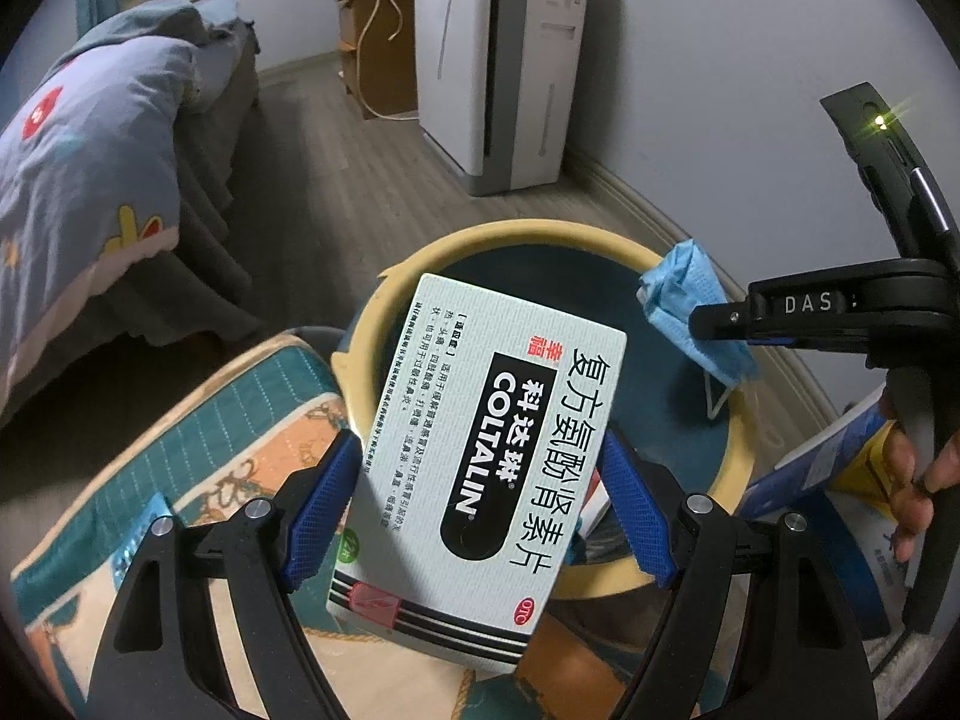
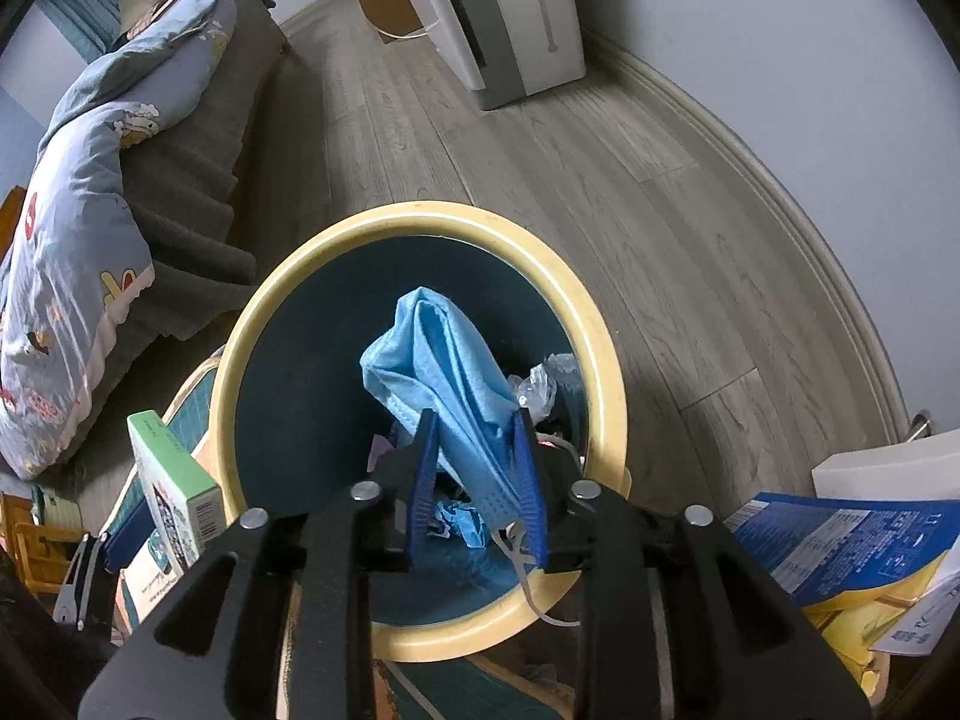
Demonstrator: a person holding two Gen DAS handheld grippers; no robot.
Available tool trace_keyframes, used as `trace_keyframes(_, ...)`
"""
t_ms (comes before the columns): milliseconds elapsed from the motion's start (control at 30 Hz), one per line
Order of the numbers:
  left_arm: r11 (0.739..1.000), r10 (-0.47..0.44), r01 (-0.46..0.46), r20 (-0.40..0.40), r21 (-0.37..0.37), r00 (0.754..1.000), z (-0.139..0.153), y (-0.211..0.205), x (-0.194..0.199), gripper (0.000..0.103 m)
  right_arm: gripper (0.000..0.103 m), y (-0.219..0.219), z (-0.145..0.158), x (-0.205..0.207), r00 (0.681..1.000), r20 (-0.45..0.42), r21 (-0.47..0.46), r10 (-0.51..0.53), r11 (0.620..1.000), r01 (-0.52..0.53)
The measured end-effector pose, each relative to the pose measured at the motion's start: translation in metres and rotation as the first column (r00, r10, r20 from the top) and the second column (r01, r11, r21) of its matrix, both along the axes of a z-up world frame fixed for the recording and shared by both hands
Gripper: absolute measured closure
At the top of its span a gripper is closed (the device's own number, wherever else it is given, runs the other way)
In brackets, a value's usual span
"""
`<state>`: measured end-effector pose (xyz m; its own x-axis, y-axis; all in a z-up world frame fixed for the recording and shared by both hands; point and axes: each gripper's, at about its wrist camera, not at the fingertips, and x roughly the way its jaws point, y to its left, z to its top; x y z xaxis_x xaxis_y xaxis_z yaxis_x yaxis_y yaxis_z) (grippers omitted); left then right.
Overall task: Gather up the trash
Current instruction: 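Open both tools to drop the COLTALIN box and mask into the bin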
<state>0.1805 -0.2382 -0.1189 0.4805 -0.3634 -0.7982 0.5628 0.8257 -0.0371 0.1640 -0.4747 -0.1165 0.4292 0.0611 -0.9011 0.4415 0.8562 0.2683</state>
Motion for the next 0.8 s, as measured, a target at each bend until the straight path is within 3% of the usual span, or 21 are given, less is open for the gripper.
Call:
trace_keyframes(100, 1.0, -0.006, 0.006, 0.009, -0.005, 1.0, 0.0, -0.005, 0.002, 0.023, 0.077, -0.002, 0.0, -0.001, 1.0, 0.009, 0.011, -0.003, 1.0, 0.003)
trace_keyframes(233, 1.0, -0.011, 0.011, 0.017, -0.019, 1.0, 0.0, -0.011, 0.003, 0.023, 0.054, -0.006, 0.001, -0.003, 1.0, 0.022, 0.02, -0.016, 1.0, 0.016)
trace_keyframes(367, 1.0, -0.011, 0.012, 0.022, -0.015, 1.0, 0.0, -0.015, 0.003, 0.02, 0.041, -0.006, 0.003, -0.002, 0.999, 0.032, 0.028, -0.027, 0.999, 0.026)
trace_keyframes(500, 1.0, 0.003, -0.003, 0.03, 0.001, 1.0, 0.0, -0.012, 0.003, 0.014, 0.02, -0.001, 0.006, 0.0, 0.999, 0.03, 0.029, -0.031, 0.999, 0.03)
trace_keyframes(633, 1.0, 0.019, -0.019, 0.03, 0.002, 0.999, 0.003, -0.007, 0.003, 0.011, 0.011, 0.003, 0.01, 0.002, 1.0, 0.023, 0.013, -0.014, 1.0, 0.013)
trace_keyframes(800, 1.0, 0.025, -0.025, 0.049, 0.017, 0.999, 0.008, 0.006, -0.002, 0.008, 0.007, 0.011, 0.021, 0.002, 0.999, 0.027, -0.005, -0.018, 1.0, 0.018)
